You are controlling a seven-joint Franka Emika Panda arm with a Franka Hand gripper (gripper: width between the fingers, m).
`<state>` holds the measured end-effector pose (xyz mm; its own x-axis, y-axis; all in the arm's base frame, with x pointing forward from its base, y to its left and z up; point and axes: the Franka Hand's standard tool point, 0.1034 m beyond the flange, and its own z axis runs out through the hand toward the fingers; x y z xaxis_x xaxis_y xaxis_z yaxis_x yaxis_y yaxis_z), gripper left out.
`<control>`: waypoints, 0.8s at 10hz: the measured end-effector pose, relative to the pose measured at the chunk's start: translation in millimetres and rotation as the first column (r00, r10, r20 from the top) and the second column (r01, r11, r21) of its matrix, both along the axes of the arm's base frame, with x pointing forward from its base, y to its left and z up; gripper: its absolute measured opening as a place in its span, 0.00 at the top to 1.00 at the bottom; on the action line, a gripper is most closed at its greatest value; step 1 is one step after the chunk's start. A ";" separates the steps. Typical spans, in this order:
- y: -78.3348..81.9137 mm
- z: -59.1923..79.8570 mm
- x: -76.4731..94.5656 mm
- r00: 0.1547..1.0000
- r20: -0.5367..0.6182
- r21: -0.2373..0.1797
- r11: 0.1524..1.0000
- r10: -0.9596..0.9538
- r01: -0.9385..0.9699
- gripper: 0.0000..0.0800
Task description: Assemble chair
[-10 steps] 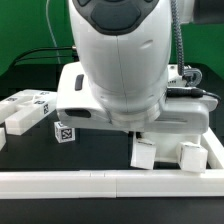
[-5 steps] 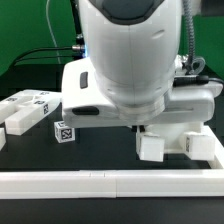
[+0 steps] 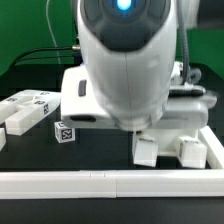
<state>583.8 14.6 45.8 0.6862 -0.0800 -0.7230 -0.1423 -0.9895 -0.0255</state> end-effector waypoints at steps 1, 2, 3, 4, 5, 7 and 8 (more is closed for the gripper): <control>1.2 -1.7 -3.8 0.999 -0.017 -0.029 0.999 -0.030 0.029 0.96; 0.2 -0.8 -7.7 0.998 -0.034 -0.045 0.998 -0.047 0.045 0.96; -1.3 -3.3 -8.0 0.998 -0.034 -0.047 0.998 -0.047 0.046 0.96; -1.5 -3.5 -8.1 0.998 -0.035 -0.047 0.998 -0.048 0.046 0.96; -1.9 -3.7 -8.3 0.998 -0.035 -0.047 0.998 -0.048 0.047 0.96; -4.1 -2.5 -9.3 0.999 -0.031 0.019 1.000 0.011 -0.011 0.96; -5.7 -0.9 -14.5 0.997 -0.058 0.068 0.997 0.047 -0.043 0.96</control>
Offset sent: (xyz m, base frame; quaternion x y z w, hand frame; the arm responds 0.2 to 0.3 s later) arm 0.0000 0.0000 0.0000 0.0000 0.0000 0.0000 1.0000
